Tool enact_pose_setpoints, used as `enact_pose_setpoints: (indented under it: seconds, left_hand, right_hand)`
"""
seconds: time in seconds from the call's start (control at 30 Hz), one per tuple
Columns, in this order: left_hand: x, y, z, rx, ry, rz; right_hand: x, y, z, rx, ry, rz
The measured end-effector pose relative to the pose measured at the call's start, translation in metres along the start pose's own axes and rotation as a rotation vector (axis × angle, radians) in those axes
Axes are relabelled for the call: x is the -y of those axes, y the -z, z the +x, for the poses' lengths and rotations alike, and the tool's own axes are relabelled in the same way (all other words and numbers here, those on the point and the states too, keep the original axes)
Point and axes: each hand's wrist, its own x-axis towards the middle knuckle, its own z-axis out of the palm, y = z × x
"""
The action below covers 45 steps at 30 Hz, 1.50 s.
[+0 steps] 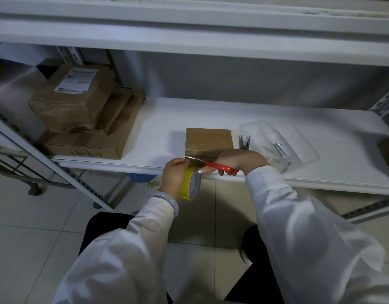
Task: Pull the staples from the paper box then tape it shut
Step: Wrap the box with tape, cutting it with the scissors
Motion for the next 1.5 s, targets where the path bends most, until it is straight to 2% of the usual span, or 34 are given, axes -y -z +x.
enact_pose_setpoints:
  seconds: [0.17, 0.27, 0.33, 0.4, 0.5, 0.53, 0.63, 0.7, 0.77, 0.87, 1.1, 1.4, 1.43, 1.5]
  left_hand:
    - [0.007, 0.003, 0.002, -0.014, -0.029, 0.07]
    - [0.01, 0.008, 0.001, -0.018, -0.047, 0.235]
    - [0.008, 0.005, -0.003, -0.015, 0.043, 0.021]
    - [0.011, 0.004, -0.003, -0.048, 0.021, 0.029]
    - [0.017, 0.006, 0.004, 0.074, -0.063, 0.423]
    - [0.017, 0.006, 0.003, 0.068, -0.084, 0.442]
    - [0.018, 0.006, 0.004, 0.1, -0.029, 0.373]
    - [0.021, 0.005, 0.003, 0.099, -0.085, 0.306]
    - [0.022, 0.005, -0.001, 0.031, -0.1, 0.224]
    - [0.017, 0.004, -0.011, -0.003, -0.127, 0.249]
    - [0.015, 0.006, -0.016, 0.044, -0.193, 0.363]
    - [0.009, 0.003, -0.019, 0.01, -0.197, 0.344]
    - [0.007, 0.001, -0.02, 0.007, -0.202, 0.327]
    - [0.002, 0.0, -0.022, 0.012, -0.234, 0.294]
  right_hand:
    - [-0.012, -0.005, 0.01, 0.015, -0.137, 0.069]
    - [-0.018, -0.004, 0.007, 0.091, -0.156, 0.067]
    - [-0.018, -0.001, -0.004, 0.121, -0.149, 0.072]
    - [-0.015, 0.005, -0.016, 0.098, -0.111, 0.096]
    - [0.004, 0.013, -0.038, -0.062, 0.075, 0.044]
    - [0.011, 0.015, -0.043, -0.168, 0.142, 0.041]
    - [0.023, 0.011, -0.043, -0.423, 0.211, 0.092]
    - [0.022, 0.002, -0.028, -0.613, 0.154, -0.06]
    - [0.02, -0.007, -0.011, -0.783, 0.119, -0.218]
    - [0.025, -0.023, 0.008, -0.901, 0.131, -0.264]
    - [0.037, -0.044, 0.023, -0.981, 0.094, -0.346]
    - [0.023, -0.022, 0.02, -0.901, 0.221, -0.324]
    - [0.023, -0.02, 0.019, -0.883, 0.23, -0.253]
    - [0.02, -0.012, 0.01, -0.879, 0.206, 0.045]
